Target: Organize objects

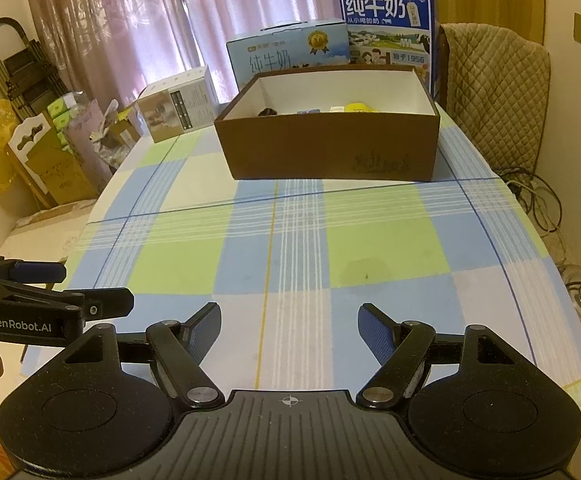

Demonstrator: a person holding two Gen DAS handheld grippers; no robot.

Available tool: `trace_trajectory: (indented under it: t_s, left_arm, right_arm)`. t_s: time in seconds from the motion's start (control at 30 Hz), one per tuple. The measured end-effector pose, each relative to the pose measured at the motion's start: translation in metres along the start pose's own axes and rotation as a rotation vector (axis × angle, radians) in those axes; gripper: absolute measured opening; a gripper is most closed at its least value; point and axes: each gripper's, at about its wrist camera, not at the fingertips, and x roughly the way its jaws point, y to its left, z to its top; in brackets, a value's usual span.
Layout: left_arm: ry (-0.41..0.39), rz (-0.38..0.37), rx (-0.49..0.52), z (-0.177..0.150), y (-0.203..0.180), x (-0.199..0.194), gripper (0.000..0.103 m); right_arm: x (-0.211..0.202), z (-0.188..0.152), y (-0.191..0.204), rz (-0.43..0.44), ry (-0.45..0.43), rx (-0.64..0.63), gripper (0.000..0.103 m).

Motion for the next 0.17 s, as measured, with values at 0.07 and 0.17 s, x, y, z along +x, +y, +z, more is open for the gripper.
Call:
trace_trajectory:
  t_s: [0.07,0.17]
  left_arm:
    - [0.000,0.001,-0.001,0.0016,0.0004,0.0016,0.102]
    - [0.001,0.001,-0.001,0.0022,0.0007,0.0025,0.102]
  right_arm:
    - [0.0023,0.0019,-0.0006,0.001,0.002,0.000,0.073]
    - [0.0055,0.0041,-0.0019,0.003,0.005,0.000,0.073]
